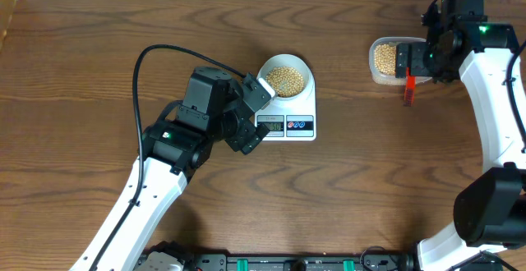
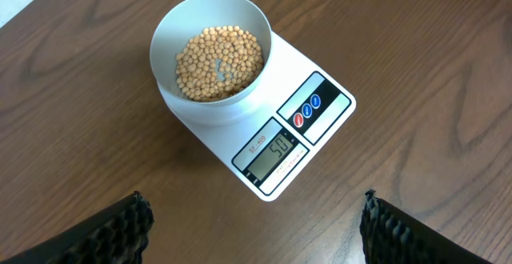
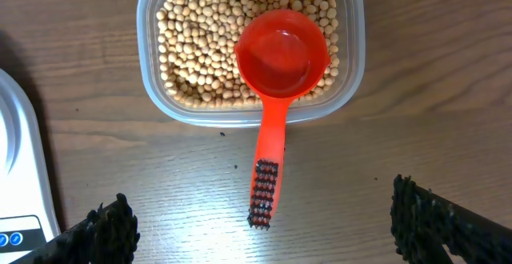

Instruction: Scoop item into bowl and weigh 50g on scale

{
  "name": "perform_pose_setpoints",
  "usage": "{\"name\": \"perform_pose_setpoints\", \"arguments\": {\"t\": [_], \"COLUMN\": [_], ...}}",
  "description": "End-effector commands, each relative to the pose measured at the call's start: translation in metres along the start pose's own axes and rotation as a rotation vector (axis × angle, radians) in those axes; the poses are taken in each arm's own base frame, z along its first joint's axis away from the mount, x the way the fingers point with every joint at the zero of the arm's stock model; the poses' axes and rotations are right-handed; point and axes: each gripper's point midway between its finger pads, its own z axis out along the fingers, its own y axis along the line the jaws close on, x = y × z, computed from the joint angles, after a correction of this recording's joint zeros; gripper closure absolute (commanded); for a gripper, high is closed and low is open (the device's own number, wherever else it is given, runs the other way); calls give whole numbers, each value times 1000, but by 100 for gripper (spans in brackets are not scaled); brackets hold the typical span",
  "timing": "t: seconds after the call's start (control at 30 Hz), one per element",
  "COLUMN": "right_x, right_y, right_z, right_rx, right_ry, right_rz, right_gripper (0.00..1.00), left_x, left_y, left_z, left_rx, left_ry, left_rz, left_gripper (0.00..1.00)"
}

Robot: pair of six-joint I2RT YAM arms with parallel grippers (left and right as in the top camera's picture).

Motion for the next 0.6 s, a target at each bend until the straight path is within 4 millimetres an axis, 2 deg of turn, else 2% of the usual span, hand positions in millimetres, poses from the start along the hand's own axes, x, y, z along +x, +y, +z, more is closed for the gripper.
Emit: {"name": "perform_pose_setpoints", "arguments": {"t": [0.0, 0.37, 0.57], "right_x": [-5, -5, -5], "right_y": [4, 4, 4], "right_z": [-11, -11, -11], "right_rx": [-7, -7, -7], "right_ry": [-30, -31, -31], "right_rz": [-30, -30, -30], "right_gripper": [1, 1, 1], "left_x": [-1, -1, 10], "left_y": [-1, -2, -7], "left_z": [-1, -1, -1], "left_rx": [9, 9, 29], "left_ry": [-8, -7, 40], "left_rz": [8, 8, -4], "left_gripper": [14, 14, 14]}}
